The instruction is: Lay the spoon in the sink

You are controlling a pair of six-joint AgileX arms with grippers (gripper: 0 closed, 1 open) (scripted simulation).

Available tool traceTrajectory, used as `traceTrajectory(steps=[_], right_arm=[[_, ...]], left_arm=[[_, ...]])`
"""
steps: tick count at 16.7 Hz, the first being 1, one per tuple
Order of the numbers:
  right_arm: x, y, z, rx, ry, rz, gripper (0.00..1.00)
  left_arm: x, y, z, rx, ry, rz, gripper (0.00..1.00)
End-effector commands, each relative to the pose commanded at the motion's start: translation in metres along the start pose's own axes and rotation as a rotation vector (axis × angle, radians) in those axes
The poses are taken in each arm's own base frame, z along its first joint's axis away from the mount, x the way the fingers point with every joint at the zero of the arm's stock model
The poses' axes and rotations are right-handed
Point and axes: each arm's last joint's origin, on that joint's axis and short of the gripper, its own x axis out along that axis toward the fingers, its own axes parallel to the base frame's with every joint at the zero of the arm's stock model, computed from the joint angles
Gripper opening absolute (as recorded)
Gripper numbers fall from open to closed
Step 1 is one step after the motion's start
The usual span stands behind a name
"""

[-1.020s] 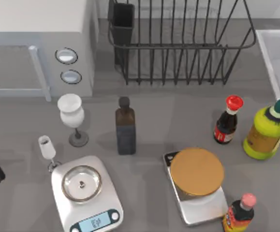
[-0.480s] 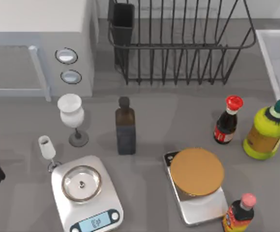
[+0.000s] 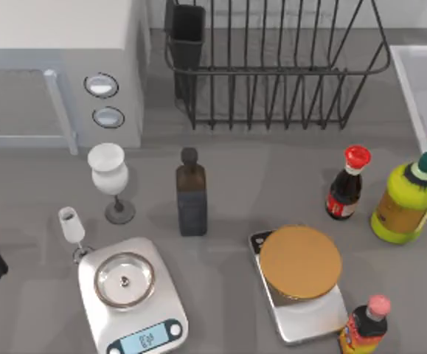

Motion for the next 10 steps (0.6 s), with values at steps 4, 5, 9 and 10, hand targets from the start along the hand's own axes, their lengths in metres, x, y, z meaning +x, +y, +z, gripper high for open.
traceTrajectory(steps=[4,5,9,10], right_arm=[[0.0,0.0,0.0,0.0,0.0,0.0,0.98],[0.0,0.0,0.0,0.0,0.0,0.0,1.0],[0.0,0.0,0.0,0.0,0.0,0.0,1.0],[0.0,0.0,0.0,0.0,0.0,0.0,1.0]], left_arm=[[0.0,0.0,0.0,0.0,0.0,0.0,1.0],[0.0,0.0,0.0,0.0,0.0,0.0,1.0],[0.0,0.0,0.0,0.0,0.0,0.0,1.0],[0.0,0.0,0.0,0.0,0.0,0.0,1.0]])
